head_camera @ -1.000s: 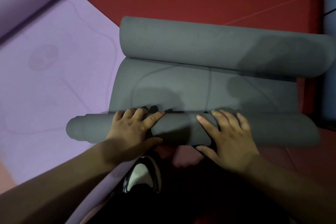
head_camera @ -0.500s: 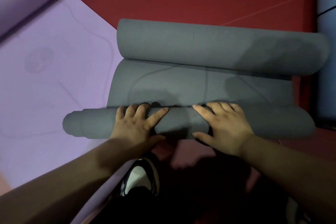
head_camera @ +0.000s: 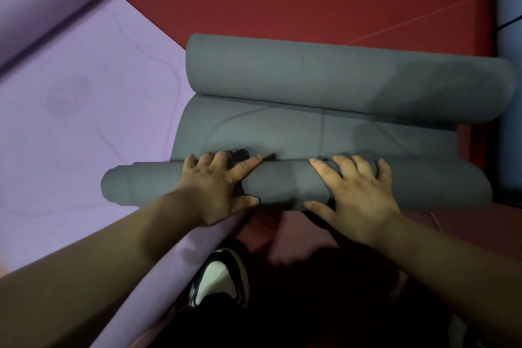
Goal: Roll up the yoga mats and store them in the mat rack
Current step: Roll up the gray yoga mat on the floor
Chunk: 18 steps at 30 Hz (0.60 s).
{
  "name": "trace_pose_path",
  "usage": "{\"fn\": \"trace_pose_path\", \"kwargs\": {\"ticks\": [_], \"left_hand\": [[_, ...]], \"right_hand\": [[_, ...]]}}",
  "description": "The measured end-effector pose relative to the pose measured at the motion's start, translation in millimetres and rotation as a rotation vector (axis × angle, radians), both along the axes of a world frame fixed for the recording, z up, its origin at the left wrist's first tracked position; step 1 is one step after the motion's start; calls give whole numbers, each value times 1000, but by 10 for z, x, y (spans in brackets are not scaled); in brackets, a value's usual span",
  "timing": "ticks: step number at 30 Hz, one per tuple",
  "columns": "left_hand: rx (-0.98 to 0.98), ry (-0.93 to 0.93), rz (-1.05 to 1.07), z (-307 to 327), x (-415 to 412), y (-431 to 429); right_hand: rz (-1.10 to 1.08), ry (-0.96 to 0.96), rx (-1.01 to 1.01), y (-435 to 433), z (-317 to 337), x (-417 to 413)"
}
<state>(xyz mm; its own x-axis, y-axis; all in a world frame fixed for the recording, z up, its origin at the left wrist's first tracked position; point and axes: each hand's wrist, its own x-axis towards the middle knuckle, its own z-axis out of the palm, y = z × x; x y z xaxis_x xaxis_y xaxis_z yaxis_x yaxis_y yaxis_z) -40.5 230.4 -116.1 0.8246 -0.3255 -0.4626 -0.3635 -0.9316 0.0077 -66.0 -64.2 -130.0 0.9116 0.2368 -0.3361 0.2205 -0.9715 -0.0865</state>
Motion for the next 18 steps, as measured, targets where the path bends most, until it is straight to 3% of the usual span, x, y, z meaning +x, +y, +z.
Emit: {"fn": "trace_pose_path", "kwargs": {"ticks": [5,18], "left_hand": [[-77,-285,4,-111,-247,-124],[5,-143,20,-82,-31,-46]], "right_hand": [[19,57,5,-20,60,203],[85,-34,-61,16,-19,59]]}}
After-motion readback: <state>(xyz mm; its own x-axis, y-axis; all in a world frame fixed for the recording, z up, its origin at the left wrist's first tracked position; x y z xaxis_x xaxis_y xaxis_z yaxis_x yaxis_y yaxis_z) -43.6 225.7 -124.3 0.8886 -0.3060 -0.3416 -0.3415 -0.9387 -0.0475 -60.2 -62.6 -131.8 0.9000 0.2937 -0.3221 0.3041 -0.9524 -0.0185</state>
